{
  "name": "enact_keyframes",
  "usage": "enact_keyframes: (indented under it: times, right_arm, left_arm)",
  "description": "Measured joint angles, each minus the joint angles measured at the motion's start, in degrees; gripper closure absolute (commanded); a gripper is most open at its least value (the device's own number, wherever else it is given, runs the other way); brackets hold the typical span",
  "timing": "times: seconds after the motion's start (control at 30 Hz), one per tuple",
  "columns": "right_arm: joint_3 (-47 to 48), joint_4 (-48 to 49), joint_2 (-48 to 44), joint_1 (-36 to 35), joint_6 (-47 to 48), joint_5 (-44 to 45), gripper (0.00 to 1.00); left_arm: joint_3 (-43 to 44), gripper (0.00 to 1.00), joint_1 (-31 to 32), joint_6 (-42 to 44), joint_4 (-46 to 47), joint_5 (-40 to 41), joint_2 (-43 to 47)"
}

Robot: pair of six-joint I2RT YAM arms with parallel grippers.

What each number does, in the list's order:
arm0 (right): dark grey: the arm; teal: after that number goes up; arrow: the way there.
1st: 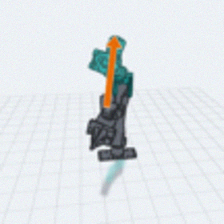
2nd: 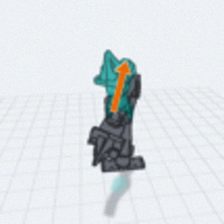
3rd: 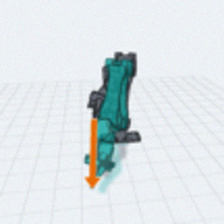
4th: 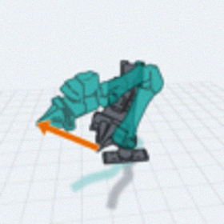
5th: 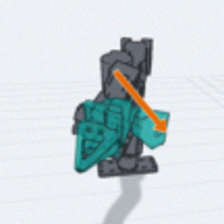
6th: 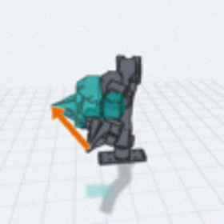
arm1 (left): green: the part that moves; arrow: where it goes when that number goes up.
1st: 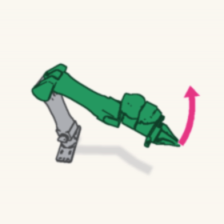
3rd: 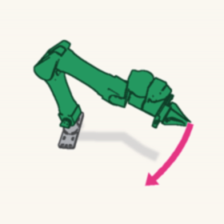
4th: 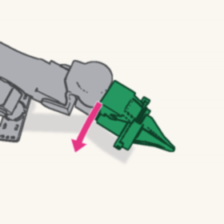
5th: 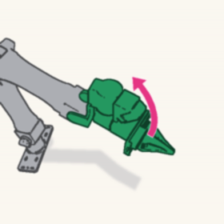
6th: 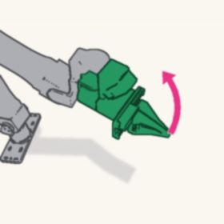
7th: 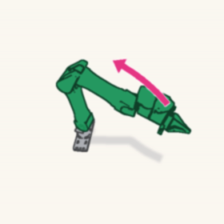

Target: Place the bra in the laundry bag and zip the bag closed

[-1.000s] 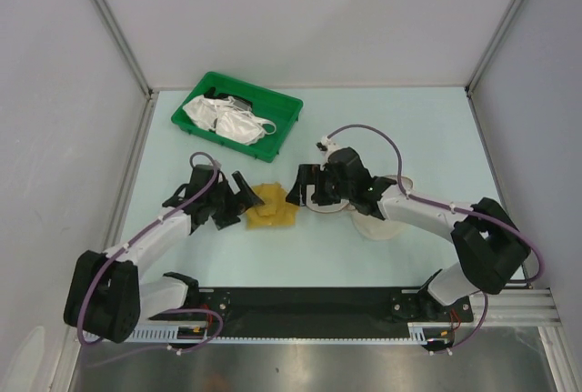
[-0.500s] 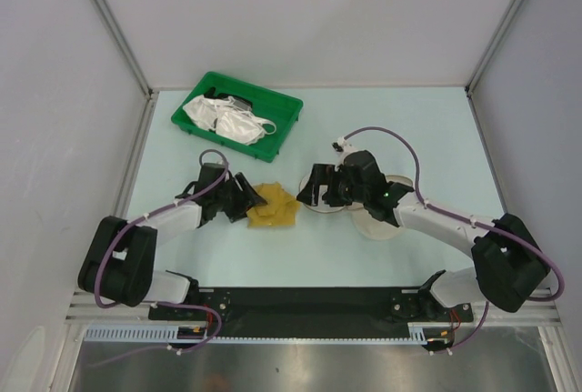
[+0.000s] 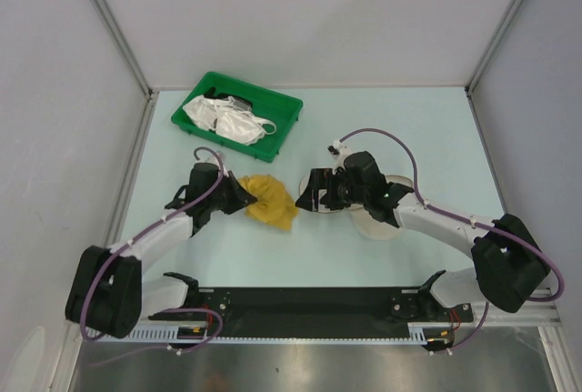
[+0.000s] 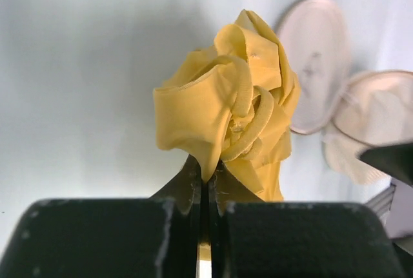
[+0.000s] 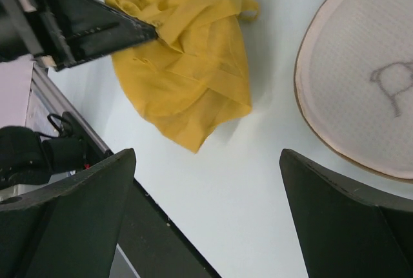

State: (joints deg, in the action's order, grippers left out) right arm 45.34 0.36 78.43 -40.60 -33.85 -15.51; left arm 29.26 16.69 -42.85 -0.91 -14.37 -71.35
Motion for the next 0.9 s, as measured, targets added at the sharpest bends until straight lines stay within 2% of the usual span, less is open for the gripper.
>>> enact_keyframes:
  times: [0.17, 0.3, 0.5, 0.7, 0.83, 0.9]
  right_arm:
    - [0.0, -1.0, 0.0, 1.5, 4.0, -6.0, 0.00]
    - [0.0, -2.2, -1.7, 2.6, 6.7, -11.8, 0.00]
    - [0.0, -0.9, -7.6, 2.7, 8.7, -20.3, 0.00]
    - [-2.7, 0.9, -11.6, 1.7, 8.5, -25.3, 0.01]
    - [-6.6, 2.3, -13.5, 0.6, 6.8, -26.1, 0.09]
    - [-9.3, 3.7, -15.3, 0.5, 5.2, -26.4, 0.20]
  left_arm:
    - [0.7, 1.00, 0.6, 3.9, -2.5, -4.1, 9.8]
    - [2.4, 1.00, 3.8, 7.1, -5.4, -8.2, 14.6]
    - [6.3, 1.00, 11.9, 11.6, -9.3, -13.5, 17.2]
    - [9.3, 1.00, 16.0, 15.0, -10.1, -17.6, 17.2]
    - [10.3, 1.00, 17.9, 16.1, -9.9, -20.1, 16.9]
    - [10.9, 1.00, 19.4, 16.5, -9.5, -21.1, 16.2]
